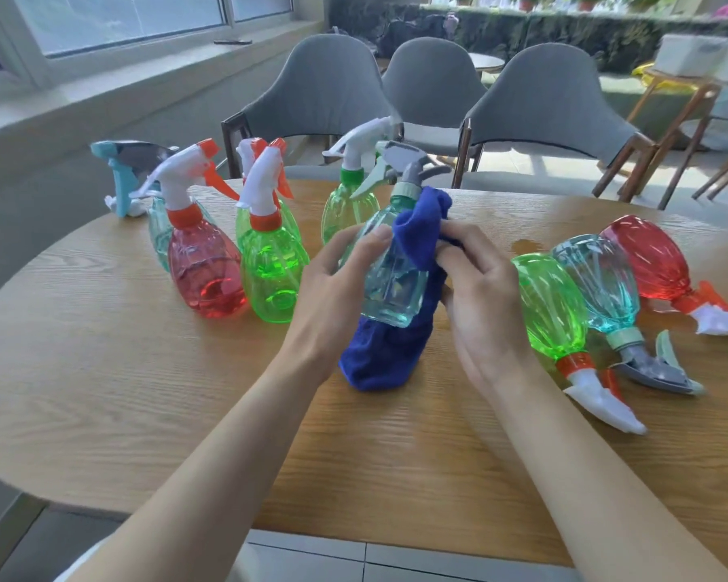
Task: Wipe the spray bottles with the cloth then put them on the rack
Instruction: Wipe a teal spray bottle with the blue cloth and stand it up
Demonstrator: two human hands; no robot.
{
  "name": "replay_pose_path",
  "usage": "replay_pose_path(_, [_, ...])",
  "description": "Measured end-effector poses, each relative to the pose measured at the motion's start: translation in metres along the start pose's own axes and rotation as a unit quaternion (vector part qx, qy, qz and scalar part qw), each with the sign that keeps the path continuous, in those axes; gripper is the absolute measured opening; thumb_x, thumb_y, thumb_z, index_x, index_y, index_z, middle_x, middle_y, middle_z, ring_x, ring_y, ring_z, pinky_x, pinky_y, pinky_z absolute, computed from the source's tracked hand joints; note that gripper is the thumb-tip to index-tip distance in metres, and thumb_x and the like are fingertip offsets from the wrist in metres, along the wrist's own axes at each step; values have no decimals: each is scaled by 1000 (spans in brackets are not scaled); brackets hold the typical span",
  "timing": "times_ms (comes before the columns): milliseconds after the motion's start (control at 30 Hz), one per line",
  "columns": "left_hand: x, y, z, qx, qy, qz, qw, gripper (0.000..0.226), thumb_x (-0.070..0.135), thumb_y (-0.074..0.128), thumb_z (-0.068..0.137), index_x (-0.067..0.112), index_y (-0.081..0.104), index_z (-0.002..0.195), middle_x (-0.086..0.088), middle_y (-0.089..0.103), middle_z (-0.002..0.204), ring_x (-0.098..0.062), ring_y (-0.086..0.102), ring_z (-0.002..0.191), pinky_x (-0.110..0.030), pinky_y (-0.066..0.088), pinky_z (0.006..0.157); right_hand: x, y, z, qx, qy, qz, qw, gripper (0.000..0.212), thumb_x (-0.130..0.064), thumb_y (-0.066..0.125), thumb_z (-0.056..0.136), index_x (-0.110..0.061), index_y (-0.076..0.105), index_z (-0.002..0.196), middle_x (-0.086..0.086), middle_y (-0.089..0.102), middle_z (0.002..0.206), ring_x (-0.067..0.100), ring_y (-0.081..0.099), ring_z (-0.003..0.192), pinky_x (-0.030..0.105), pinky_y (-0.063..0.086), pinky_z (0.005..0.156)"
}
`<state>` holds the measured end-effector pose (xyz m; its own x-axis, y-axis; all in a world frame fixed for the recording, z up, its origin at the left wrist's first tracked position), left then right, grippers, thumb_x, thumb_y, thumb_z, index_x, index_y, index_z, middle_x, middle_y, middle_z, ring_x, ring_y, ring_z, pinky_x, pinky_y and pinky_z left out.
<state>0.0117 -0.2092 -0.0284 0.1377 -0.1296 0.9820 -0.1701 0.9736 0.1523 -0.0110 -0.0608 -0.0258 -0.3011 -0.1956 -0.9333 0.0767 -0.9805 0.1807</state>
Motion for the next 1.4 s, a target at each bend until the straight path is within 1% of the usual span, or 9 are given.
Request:
replay_pose_path(167, [5,-5,1,8,-7,-13,1000,50,56,76,88,24,73,126,-8,76,121,-32,74,117,-64,56,105,-8,-1,-3,-26,-51,-50,997,35,-4,65,100,-33,82,108,-2,73,133,14,66,127,36,53,108])
replay_pose_path(300, [5,-3,-2,-11,39,57,998,31,44,75,96,30,73,124,-2,80,110,-18,78,104,-36,62,90,-7,-7,4,9,-24,-14,1000,28,-12,63,104,-32,81,111,-1,78,118,21,72,114,51,56,105])
replay_pose_path(400, [0,0,-3,21,49,59,997,29,42,71,101,27,71,126,-3,80,109,-18,78,101,-40,63,87,-4,-1,-2,8,-40,-55,998,29,-7,63,104,-27,80,114,-1,75,123,17,69,117,44,55,107])
replay_pose_path(533, [1,-2,3,92,53,33,994,51,55,62,98,19,64,134,1,78,113,-5,72,96,-30,58,89,-11,8,-14,-55,-93,-130,986,39,6,69,95,-30,79,103,-1,64,127,-5,60,121,13,44,103])
replay_pose_path(767, [2,3,4,106,-3,-32,994,49,55,59,105,17,61,136,9,73,103,-4,71,94,-41,58,101,-12,5,-13,-67,-101,-194,974,40,10,67,80,-29,72,75,-6,58,110,-6,57,107,5,37,94])
replay_pose_path(867, [0,5,3,80,-27,-73,994,86,81,75,77,25,59,141,5,71,131,-14,67,127,-54,48,116,-5,2,-8,-1,-65,-183,981,36,9,61,86,-25,60,75,0,59,94,2,57,88,14,42,85])
replay_pose_path(1033, [-3,9,0,29,-19,-132,991,84,64,78,83,21,53,151,-3,68,144,-24,62,138,-59,42,120,3,-2,-4,41,42,-59,997,25,7,54,95,-16,61,91,-4,64,80,12,57,77,31,49,75])
replay_pose_path(1200, [-1,7,-1,52,0,-12,999,69,72,66,90,32,57,146,16,67,139,4,61,129,-44,44,120,-8,2,-11,24,-12,-103,994,24,7,50,93,-15,58,86,-5,56,75,9,49,69,21,42,65])
replay_pose_path(1400, [5,12,-14,12,98,97,990,40,28,68,105,21,55,142,8,70,125,5,68,109,-12,49,92,-10,0,-7,52,19,-85,995,16,-19,47,94,-24,62,93,-5,65,86,14,58,81,40,49,82])
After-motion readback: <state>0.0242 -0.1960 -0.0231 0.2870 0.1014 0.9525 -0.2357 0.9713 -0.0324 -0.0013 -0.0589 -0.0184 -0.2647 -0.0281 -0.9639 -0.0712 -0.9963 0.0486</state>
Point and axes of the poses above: each hand's wrist, its own z-axis towards the middle knuckle, its own y-axis out of the palm, x = y × z, the point moved 1 cm from there along z, towards the middle knuckle
